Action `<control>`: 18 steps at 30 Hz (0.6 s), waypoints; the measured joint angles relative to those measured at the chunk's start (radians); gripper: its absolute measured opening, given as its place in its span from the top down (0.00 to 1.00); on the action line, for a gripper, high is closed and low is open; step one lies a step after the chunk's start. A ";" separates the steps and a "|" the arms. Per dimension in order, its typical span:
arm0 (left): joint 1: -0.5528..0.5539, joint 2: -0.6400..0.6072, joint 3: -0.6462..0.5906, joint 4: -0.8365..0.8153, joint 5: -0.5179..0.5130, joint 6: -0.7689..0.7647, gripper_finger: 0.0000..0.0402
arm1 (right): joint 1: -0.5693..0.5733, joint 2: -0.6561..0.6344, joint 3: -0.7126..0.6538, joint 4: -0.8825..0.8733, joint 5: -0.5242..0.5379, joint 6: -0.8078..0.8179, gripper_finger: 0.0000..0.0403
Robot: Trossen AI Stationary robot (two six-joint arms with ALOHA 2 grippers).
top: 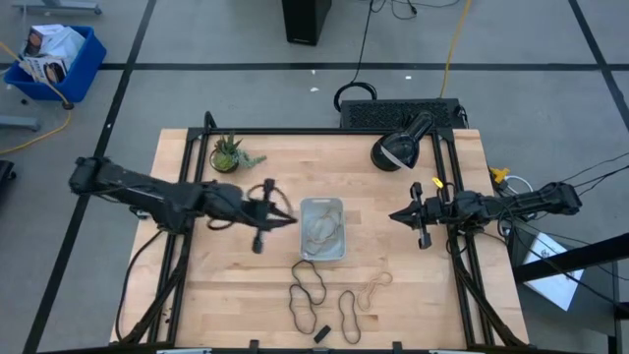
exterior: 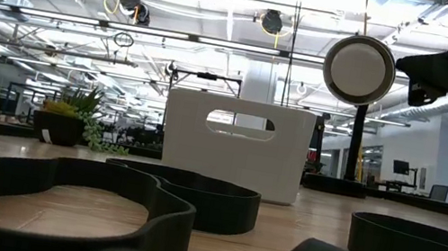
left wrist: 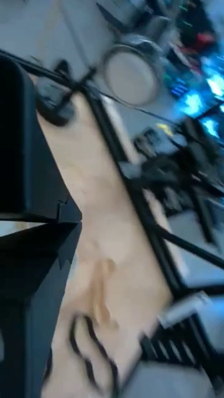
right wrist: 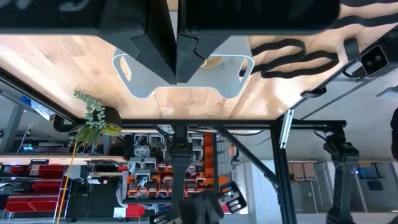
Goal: Pick and place rubber bands into bin
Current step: Put the light brown rubber band into the bin
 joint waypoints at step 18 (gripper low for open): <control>0.060 -0.318 -0.587 0.455 0.156 -0.083 0.99 | 0.000 0.006 0.000 0.001 0.002 0.021 1.00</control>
